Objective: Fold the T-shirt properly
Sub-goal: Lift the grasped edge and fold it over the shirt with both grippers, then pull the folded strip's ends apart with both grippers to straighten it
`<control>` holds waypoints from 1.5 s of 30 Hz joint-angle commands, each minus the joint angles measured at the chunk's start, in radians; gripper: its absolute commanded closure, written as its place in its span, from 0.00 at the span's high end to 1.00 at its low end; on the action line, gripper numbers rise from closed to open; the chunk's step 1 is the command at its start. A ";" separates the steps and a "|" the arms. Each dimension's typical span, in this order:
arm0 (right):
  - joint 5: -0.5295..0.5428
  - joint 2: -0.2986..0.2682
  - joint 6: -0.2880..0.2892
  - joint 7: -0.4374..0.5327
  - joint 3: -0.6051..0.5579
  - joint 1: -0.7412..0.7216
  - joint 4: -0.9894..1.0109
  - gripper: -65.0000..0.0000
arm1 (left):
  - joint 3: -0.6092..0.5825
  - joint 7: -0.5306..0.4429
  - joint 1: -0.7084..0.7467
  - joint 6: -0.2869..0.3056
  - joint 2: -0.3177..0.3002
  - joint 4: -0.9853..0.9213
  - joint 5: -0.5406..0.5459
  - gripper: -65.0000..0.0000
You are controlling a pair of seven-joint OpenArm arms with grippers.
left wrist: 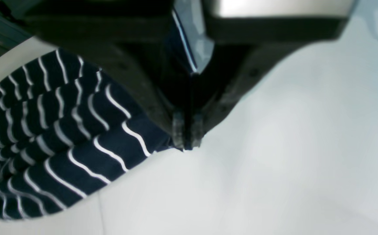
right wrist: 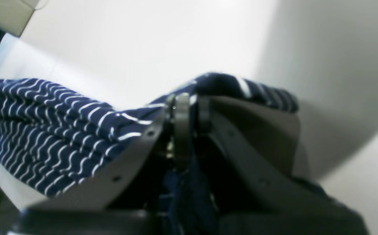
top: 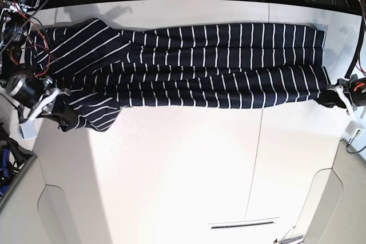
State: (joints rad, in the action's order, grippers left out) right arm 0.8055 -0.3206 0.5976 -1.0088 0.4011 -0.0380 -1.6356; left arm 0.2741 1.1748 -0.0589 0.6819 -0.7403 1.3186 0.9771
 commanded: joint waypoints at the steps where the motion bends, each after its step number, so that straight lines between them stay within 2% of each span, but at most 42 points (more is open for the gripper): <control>1: 0.026 -0.018 0.005 0.021 0.021 0.007 -0.037 0.00 | 0.009 0.006 -0.016 0.004 -0.028 0.016 0.018 0.00; 12: 0.108 -0.017 0.011 0.001 0.166 0.196 -0.141 0.00 | 0.009 0.170 -0.010 0.016 -0.028 0.016 0.169 0.00; 20: 0.123 -0.014 0.013 0.002 0.187 0.302 -0.154 0.00 | 0.009 0.161 0.088 0.016 -0.058 0.051 0.194 0.00; 26: 0.132 -0.014 0.013 0.002 0.187 0.351 -0.155 0.00 | 0.017 0.157 0.160 0.016 -0.058 0.140 0.192 0.00; 32: 0.164 -0.014 0.013 0.002 0.187 0.389 -0.174 0.00 | 0.017 0.107 0.167 0.016 -0.052 0.148 0.127 0.00; 40: 0.164 0.006 0.013 -0.002 0.187 0.433 -0.250 0.00 | 0.017 0.101 0.177 0.016 -0.052 0.148 0.117 0.00; 45: 0.161 0.059 0.013 -0.017 0.187 0.451 -0.327 0.00 | 0.017 0.077 0.181 0.016 -0.043 0.148 0.094 0.15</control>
State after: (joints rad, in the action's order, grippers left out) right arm 0.9463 -0.2516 0.6064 -1.0386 0.5804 0.4110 -1.9469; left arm 0.2798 1.2663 0.1329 0.6895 -0.7616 1.4536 1.0588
